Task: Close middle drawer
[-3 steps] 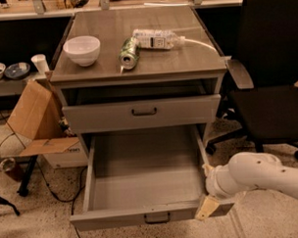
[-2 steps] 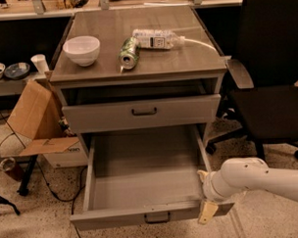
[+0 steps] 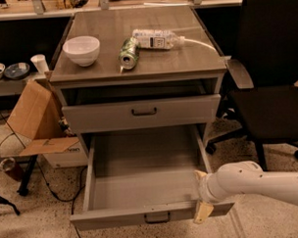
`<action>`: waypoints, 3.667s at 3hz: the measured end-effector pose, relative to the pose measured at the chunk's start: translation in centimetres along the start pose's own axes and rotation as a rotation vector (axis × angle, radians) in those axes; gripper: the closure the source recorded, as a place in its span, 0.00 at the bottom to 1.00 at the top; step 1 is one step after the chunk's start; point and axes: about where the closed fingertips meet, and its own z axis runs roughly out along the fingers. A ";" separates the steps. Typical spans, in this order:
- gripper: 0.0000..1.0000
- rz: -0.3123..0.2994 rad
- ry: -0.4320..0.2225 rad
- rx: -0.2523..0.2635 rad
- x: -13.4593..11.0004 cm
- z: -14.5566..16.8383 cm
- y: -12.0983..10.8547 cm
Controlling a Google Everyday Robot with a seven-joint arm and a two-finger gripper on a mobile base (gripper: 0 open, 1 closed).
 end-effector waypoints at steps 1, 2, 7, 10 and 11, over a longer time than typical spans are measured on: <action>0.00 -0.018 -0.006 0.038 -0.6 0.8 -0.5; 0.19 -0.042 0.000 0.071 -1.4 1.0 -1.3; 0.10 -0.076 -0.034 0.197 -4.8 1.2 -7.1; 0.19 0.031 -0.062 0.230 -3.9 -2.4 -6.3; 0.42 0.090 -0.081 0.173 -2.6 -3.1 -4.2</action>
Offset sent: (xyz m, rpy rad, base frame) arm 0.0283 0.0236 0.0016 -0.0379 -0.1294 0.0210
